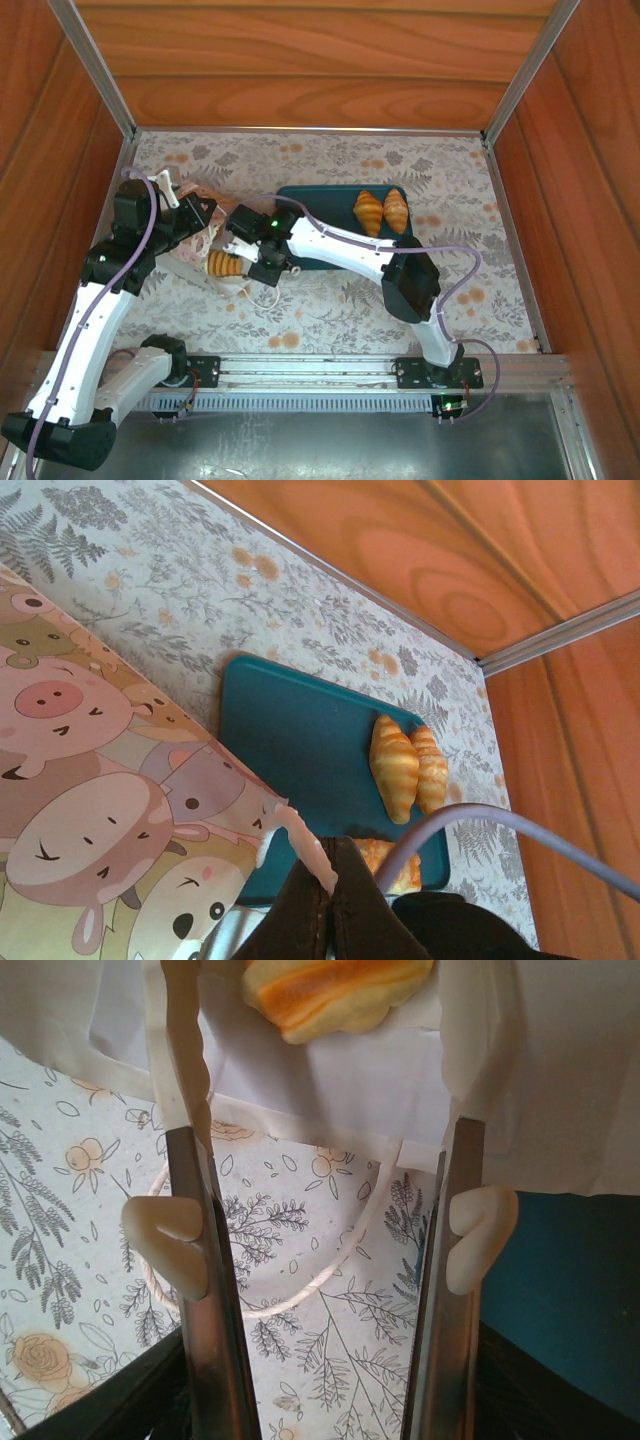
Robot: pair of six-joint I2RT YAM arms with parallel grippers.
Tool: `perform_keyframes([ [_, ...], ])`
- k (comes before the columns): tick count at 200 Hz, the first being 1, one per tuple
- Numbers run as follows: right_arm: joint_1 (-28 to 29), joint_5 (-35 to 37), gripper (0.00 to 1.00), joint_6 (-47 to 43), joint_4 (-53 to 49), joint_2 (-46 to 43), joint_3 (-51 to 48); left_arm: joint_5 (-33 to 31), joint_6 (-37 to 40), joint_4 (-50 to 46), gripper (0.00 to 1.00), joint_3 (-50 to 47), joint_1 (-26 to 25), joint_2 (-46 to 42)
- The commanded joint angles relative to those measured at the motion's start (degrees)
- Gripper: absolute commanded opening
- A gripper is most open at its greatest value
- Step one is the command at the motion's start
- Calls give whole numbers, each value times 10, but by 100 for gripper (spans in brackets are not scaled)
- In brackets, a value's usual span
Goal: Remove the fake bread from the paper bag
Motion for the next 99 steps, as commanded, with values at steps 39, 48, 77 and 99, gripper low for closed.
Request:
perform_keyframes([
  [39,-4,-23,53,5,-40,7,50,6,-3,16,0,-3,1,-4],
  [48,-4,-26,52,10,-34,-4,43,5,-3,16,0,-3,2,-4],
  [77,-3,-17,50,38,-29,-38,21,2,-4,17,0,-6,2,-5],
  [99,-3,-12,48,65,-19,-70,-9,-3,-4,17,0,-10,1,-4],
])
